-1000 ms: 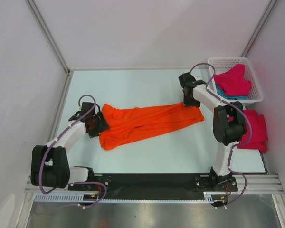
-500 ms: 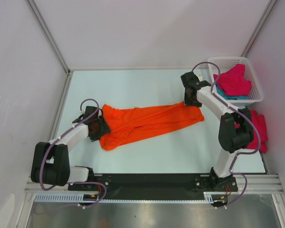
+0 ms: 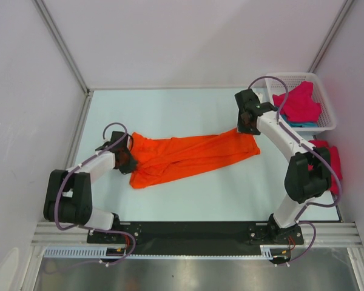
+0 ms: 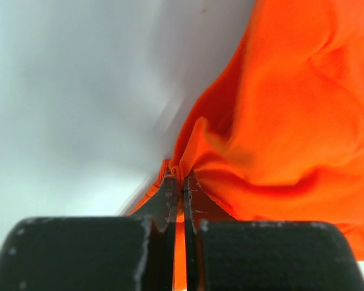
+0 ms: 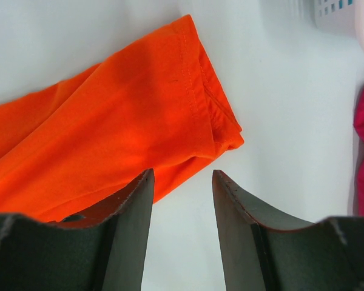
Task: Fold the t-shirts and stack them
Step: Rotate the tshirt 90 degrees
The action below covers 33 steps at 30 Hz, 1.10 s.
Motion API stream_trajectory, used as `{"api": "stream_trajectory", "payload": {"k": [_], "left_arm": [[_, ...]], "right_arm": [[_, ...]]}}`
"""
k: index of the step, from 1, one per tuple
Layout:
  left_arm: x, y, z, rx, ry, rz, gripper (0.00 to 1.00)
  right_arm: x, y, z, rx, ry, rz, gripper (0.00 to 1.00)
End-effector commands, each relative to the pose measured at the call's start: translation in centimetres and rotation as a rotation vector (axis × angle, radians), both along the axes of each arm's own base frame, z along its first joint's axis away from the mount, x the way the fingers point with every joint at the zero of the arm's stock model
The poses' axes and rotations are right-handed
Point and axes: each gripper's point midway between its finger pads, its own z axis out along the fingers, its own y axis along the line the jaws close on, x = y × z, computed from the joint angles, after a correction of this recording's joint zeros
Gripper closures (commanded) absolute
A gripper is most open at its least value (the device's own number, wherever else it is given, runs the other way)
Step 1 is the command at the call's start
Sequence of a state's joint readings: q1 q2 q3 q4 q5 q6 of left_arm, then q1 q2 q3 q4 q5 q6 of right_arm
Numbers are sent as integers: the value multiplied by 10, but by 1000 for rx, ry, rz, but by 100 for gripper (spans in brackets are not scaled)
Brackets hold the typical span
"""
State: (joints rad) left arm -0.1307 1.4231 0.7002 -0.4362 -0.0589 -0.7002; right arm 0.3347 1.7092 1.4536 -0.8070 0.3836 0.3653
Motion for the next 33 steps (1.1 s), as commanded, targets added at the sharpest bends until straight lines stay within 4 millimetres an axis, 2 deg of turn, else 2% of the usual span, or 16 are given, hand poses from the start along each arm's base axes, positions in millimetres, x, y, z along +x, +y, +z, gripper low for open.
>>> {"api": "stream_trajectory", "payload": {"k": [1,7,12,13,15,16,17,18,20,21,22,24,25,28,31,33], "left_arm": [[34,-21,6,-133,-13,9,100],[88,10,27,-130,-51,55,100],[126,68,39,-98,-63,160,100],[141,78,51,-90,-99,172,100],[151,99,44,-74,-72,211,100],[171,107,60,-65,-118,206,100],[179,112,61,-68,-116,206,100],[182,113,48,-74,-72,199,100],[211,114,62,-88,-116,164,96],[214,108,47,-128,-74,145,94],[228,106,59,-141,-111,119,84],[235,98,60,-192,-111,91,74],[239,96,62,-202,-120,81,64],[239,89,74,-214,-144,56,47],[234,83,88,-212,-168,39,42],[232,82,113,-191,-218,30,39]], "right_arm": [[-7,0,33,24,-62,4,51],[-18,0,49,55,-89,2,51],[-21,0,52,58,-89,-2,51],[-20,0,52,59,-89,-1,51],[-19,4,54,63,-90,5,51],[-19,6,53,62,-84,8,51],[-18,6,56,59,-88,9,51],[-17,7,56,56,-87,10,51],[-16,10,57,51,-84,17,51],[-15,10,56,49,-81,15,51],[-16,11,54,45,-72,19,51],[-16,13,50,42,-63,20,51],[-17,12,48,39,-57,20,51],[-17,14,43,36,-47,23,51],[-19,16,40,34,-37,30,51],[-19,17,39,35,-37,35,51]]}}
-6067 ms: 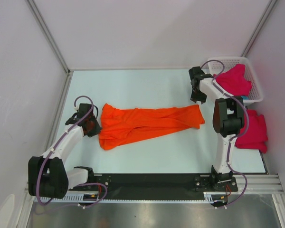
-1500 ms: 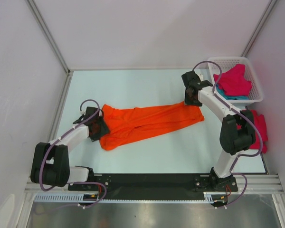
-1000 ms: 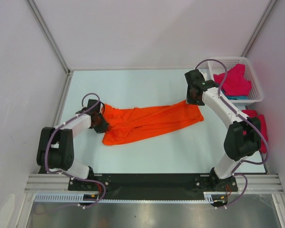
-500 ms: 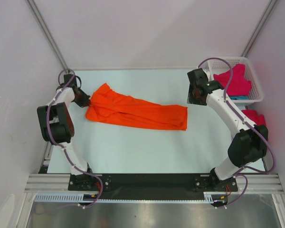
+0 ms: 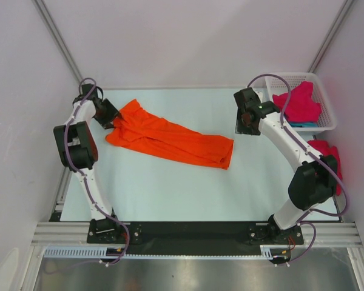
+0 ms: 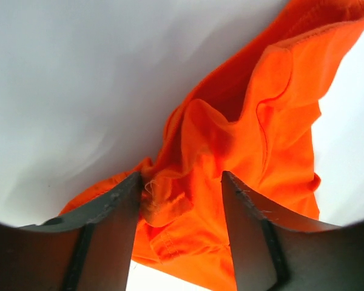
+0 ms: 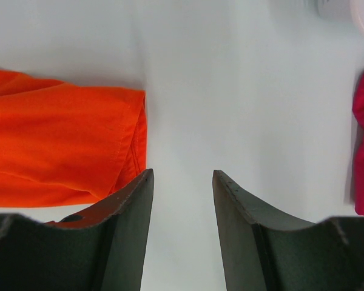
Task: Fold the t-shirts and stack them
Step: Rotate the tshirt 90 degrees
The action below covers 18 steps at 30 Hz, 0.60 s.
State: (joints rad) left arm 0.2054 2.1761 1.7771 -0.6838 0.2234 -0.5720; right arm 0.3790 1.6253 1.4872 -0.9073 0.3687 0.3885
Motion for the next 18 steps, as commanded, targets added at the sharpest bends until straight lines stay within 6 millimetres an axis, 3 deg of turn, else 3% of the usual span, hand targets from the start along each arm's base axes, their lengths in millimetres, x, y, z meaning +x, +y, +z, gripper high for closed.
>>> {"api": "stream_trajectory", "payload": {"k": [1,2,5,6,7,9,10,12,13,15,16,18], "left_arm": [[-1,-16,74,11,-145,-58,39],[-3,-20,93,17,-185,-68,38],[-10,-39,117,2,-236,-112,38],[-14,-45,133,11,-270,-127,38],[-23,-53,130,4,-262,-140,39],[-35,-82,150,-32,-329,-208,39],[-49,-92,134,-60,-291,-214,39],[-64,-122,144,-78,-344,-268,40],[-83,-154,123,-105,-297,-323,40],[-96,-182,120,-125,-320,-375,40],[-114,-210,107,-143,-292,-435,40],[-124,-237,100,-158,-298,-483,40]], "right_arm": [[2,4,5,5,-19,4,51],[1,4,5,5,-16,4,51],[0,5,2,12,-17,7,51],[0,6,0,19,-20,7,51],[0,7,-2,25,-16,10,50],[1,12,-8,45,-13,19,50],[2,15,-14,50,-3,26,50],[3,22,-23,69,15,40,50],[4,24,-27,78,21,46,50],[7,31,-37,92,44,60,50],[7,32,-40,92,49,58,50],[9,34,-43,99,55,61,50]]}}
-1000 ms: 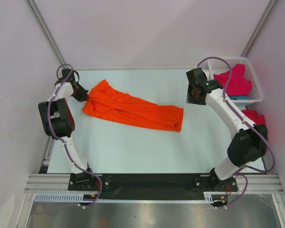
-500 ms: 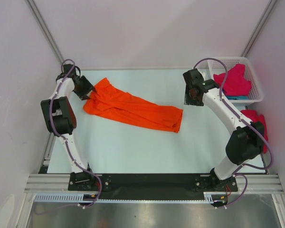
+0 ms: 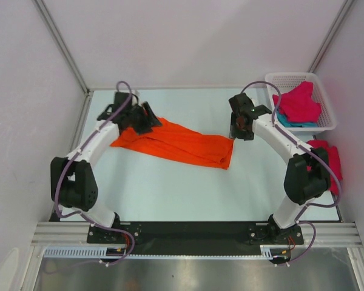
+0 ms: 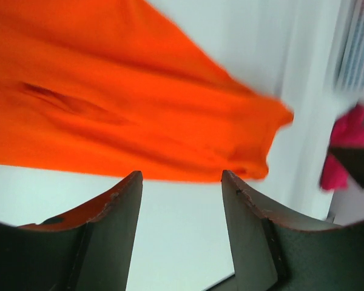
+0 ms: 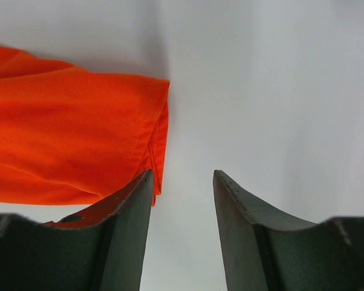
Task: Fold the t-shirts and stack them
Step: Rotate the tshirt 90 degrees
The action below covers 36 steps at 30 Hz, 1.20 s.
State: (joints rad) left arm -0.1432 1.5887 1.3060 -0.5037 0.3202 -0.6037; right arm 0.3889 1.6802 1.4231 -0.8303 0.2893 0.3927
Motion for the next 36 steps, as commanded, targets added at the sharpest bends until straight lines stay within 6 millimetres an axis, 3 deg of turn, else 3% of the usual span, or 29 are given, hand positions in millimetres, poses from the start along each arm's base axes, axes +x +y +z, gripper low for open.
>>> {"api": "stream_trajectory", "payload": {"k": [1,5,6,7,10,12,14,15,16,17,18,19,20,21,23,27,28,30,31,36], "left_arm": [[-35,-83,-26,-57,11,-178,40],[-69,-138,-48,-84,9,-316,39],[-78,-143,-58,-87,27,-323,32],[-81,-158,-55,-108,-11,-349,30],[-89,-169,-58,-153,-42,-346,16],[-98,-169,-67,-202,-28,-327,9],[-96,-176,-57,-289,-88,-315,7],[-106,-171,-71,-331,-31,-269,6],[-102,-174,-59,-400,-85,-243,6],[-98,-168,-62,-425,-90,-164,6],[-108,-159,-77,-469,-26,-67,3],[-112,-159,-77,-485,-34,-26,2],[-103,-148,-83,-461,-50,92,2],[-113,-148,-95,-422,-14,113,1],[-110,-146,-102,-392,5,177,1],[-105,-160,-117,-323,80,222,1],[-105,-163,-129,-306,109,231,1],[-100,-177,-128,-344,131,233,1],[-101,-179,-140,-331,153,239,1],[-89,-201,-147,-372,194,281,3]], "right_arm": [[7,15,-6,51,-7,14,50],[6,10,0,47,-24,13,48],[5,8,4,48,-33,11,48],[3,5,5,46,-33,7,47],[-1,-4,12,56,-47,-2,44],[-3,-8,14,60,-52,-8,43],[-5,-10,16,69,-56,-8,41],[-6,-10,17,71,-56,-8,41],[-7,-10,18,77,-57,-9,41],[-8,-10,16,76,-51,-8,41],[-9,-10,17,78,-52,-9,41],[-9,-10,17,76,-50,-10,41],[-10,-11,18,74,-47,-10,41],[-11,-11,18,70,-47,-9,41],[-13,-13,19,64,-44,-10,41],[-16,-16,25,58,-53,-17,41],[-17,-16,26,59,-53,-18,41],[-19,-19,29,50,-58,-24,41],[-20,-21,31,45,-60,-27,41],[-26,-31,41,22,-69,-40,41]]}}
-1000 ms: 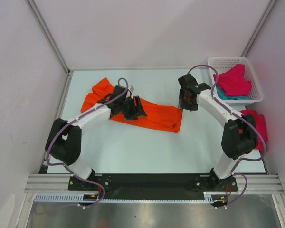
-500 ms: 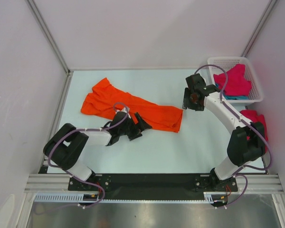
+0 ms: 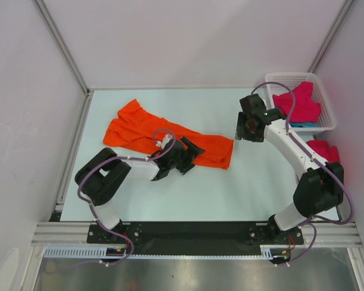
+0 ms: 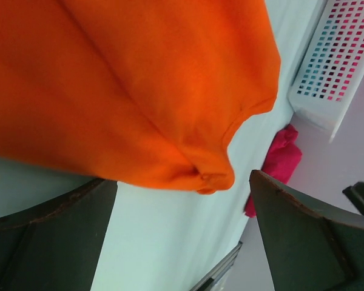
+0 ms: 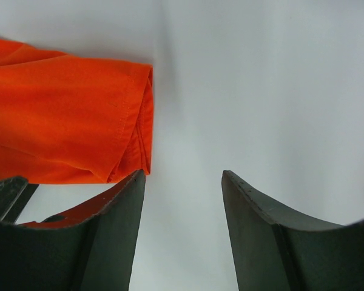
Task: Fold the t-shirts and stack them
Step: Rotate the tshirt 90 degrees
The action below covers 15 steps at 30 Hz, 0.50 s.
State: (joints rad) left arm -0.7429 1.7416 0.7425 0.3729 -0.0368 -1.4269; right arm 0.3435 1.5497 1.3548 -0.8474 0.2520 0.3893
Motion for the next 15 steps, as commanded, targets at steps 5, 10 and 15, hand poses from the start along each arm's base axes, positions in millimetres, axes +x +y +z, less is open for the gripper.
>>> {"api": "stream_trajectory", "payload": {"k": [5,10,15], "left_arm": [[10,-28,-32,-90,121,85,28],[1,-29,-44,-116,163,86,81],[0,-26,-44,-104,155,82,91]], "right_arm": [[-12,-18,31,-23,-50,-25,41],[-13,-21,34,-25,-55,-32,40],[-12,-16,36,-6,-55,-23,41]]}}
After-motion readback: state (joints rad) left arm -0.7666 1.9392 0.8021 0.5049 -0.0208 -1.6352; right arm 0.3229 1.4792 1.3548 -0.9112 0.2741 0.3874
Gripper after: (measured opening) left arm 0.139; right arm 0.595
